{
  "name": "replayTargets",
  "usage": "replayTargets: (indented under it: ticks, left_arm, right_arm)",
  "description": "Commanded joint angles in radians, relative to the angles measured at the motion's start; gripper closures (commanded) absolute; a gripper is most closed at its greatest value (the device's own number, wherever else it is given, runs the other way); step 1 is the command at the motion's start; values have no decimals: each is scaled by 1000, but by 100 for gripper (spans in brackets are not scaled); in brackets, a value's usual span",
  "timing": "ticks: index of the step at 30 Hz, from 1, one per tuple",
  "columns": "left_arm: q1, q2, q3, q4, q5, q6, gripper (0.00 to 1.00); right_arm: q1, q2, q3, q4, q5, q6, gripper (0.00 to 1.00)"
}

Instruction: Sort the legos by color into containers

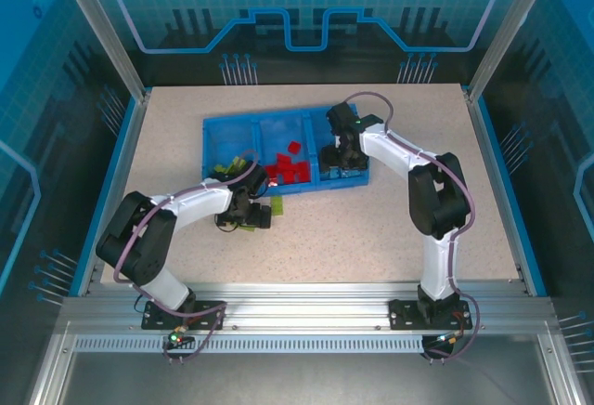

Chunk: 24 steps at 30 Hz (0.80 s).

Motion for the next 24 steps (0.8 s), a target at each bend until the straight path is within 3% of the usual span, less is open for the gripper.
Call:
replayTargets:
  ticks: [1,5,12,20,24]
  left_arm:
    - [-2,27,6,-10,20,9,10]
    - [-1,56,21,-34,11,-3,13]
    - [-2,58,18,-17,27,-45,21]
    - [-2,36,-2,-6,56,-81,45]
    - [-2,-17,-11,-24,52,-99,46]
  right_arm:
    - [-13,-28,-12,-24,-26,24,14]
    - [-14,-49,-21,-13,-34,40,0]
    - [-13,-90,-51,9,-50,58,0]
    - [-14,-119,-73,14,-53,57,0]
    - [-13,-124,-73,18,-65,60,0]
